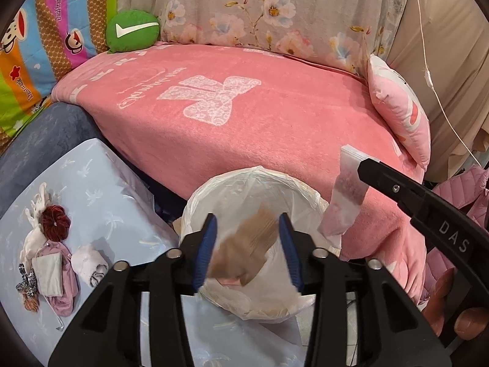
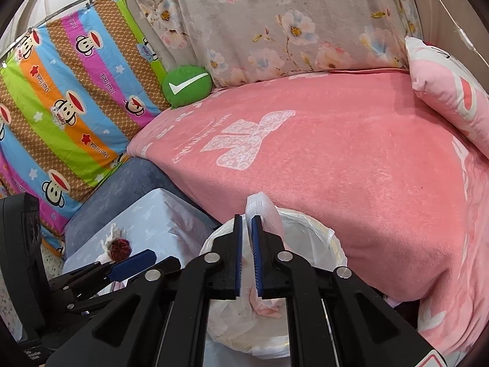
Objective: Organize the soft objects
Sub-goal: 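Carry both items to the white bin while the left tool opens, dropping the beige stocking, then open the right tool over the white bin to drop the pink plastic bag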
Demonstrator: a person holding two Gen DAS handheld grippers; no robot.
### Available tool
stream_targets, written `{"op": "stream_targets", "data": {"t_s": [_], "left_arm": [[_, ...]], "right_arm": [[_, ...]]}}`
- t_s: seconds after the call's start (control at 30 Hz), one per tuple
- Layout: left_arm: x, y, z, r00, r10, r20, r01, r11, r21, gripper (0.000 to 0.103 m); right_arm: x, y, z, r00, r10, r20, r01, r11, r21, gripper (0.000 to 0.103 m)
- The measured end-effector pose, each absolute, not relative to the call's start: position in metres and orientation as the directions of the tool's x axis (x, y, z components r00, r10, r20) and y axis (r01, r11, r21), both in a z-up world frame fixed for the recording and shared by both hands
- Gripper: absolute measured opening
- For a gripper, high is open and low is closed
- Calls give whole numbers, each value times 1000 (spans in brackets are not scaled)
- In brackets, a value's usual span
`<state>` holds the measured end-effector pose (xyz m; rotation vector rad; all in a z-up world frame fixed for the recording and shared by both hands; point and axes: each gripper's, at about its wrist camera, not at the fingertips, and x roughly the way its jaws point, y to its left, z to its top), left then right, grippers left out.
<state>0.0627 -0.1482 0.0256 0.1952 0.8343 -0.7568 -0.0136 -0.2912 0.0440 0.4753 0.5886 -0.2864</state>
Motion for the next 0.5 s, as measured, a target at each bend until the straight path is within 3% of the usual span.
{"op": "stream_targets", "data": {"t_s": [0.27, 0.5], "left_arm": [[66, -143, 27, 447, -520, -727, 657, 743, -128, 46], [70, -132, 27, 456, -517, -724, 638, 757, -140, 46]], "right_arm": [[-12, -290, 42, 797, -120, -592, 390, 851, 352, 26], [-6, -283, 36, 790, -99, -605, 378, 855, 354, 27]]}}
